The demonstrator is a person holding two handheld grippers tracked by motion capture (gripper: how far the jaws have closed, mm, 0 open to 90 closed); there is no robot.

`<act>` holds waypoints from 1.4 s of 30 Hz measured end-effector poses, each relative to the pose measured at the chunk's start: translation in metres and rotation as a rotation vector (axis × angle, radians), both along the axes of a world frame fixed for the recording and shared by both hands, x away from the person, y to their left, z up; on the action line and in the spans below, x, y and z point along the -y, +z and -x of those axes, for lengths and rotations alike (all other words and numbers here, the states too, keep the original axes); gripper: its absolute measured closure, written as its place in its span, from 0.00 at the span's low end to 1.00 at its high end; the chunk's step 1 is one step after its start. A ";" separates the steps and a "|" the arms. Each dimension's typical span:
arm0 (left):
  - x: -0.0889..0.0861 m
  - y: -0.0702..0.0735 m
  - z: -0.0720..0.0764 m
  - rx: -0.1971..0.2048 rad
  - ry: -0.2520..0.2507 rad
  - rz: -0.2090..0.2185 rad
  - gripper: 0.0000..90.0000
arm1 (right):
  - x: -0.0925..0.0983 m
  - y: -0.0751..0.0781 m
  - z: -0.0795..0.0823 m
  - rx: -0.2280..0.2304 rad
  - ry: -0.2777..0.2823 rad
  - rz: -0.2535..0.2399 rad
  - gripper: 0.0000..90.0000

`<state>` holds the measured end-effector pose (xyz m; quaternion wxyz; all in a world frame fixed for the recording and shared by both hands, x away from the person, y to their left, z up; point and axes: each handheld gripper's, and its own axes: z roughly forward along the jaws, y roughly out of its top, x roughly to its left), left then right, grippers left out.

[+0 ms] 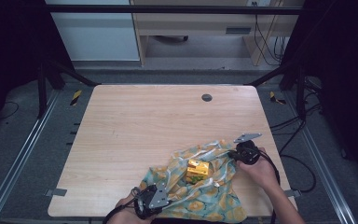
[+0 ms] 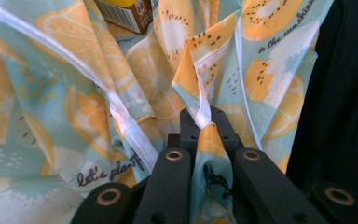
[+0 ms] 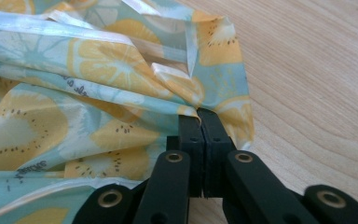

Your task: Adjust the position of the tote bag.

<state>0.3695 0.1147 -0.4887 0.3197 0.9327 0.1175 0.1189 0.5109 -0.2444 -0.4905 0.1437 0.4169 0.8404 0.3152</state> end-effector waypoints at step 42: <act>0.002 0.050 -0.050 0.103 0.255 0.182 0.38 | -0.007 0.060 0.071 0.194 0.043 -0.118 0.21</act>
